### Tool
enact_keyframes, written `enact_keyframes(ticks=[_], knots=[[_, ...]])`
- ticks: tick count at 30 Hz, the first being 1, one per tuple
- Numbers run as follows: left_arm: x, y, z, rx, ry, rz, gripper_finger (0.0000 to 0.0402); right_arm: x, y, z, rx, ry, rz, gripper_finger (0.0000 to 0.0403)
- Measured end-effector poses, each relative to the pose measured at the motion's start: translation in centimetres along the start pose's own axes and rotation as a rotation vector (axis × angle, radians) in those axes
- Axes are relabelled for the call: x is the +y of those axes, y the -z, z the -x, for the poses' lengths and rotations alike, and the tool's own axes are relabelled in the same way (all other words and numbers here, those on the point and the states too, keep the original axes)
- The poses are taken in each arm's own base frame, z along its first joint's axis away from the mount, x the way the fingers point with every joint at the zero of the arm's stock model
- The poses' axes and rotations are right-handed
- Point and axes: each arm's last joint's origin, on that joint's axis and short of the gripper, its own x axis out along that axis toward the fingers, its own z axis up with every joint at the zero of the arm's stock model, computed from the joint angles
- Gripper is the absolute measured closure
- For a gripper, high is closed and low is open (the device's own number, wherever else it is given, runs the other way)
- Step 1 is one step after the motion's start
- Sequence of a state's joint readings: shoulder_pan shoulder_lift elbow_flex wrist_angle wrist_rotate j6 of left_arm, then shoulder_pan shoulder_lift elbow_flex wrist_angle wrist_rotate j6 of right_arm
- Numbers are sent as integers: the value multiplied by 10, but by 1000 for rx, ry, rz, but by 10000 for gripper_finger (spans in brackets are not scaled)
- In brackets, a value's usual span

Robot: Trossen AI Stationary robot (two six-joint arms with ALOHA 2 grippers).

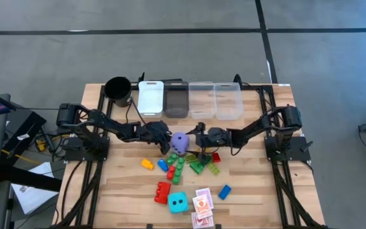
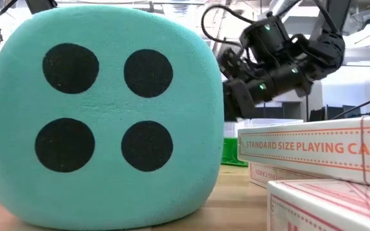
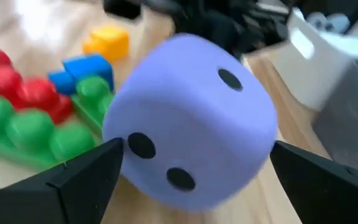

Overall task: Pick & Place Toys
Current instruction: Put the purple dice into the black bin

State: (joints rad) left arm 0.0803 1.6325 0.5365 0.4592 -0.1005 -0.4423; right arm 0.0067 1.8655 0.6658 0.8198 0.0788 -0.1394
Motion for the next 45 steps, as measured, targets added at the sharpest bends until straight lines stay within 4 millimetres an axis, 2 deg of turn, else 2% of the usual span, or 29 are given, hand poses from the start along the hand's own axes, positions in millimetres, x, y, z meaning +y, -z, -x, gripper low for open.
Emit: enact_keyframes(ticks=[3, 9, 23, 27, 31, 39, 45], knots=[[0, -1, 0, -12, 3, 1, 402, 0, -9, -6, -15, -38, -1, 3], [1, 2, 0, 8, -9, 0, 402, 3, -19, -15, 68, -65, -15, 3], [3, -3, 0, -74, -119, 20, 402, 6, -16, -15, 122, -90, -329, 3], [4, -1, 0, -46, -133, 15, 402, 13, -15, -14, 143, -102, -395, 3], [7, 6, 1, 18, -165, 2, 401, 24, -15, -12, 153, -112, -392, 3], [9, 14, 2, 109, -181, -111, 401, 45, -15, -8, 152, 56, -345, 3], [8, 19, 4, 209, -85, -223, 402, 48, -11, -5, 175, 183, -460, 3]])
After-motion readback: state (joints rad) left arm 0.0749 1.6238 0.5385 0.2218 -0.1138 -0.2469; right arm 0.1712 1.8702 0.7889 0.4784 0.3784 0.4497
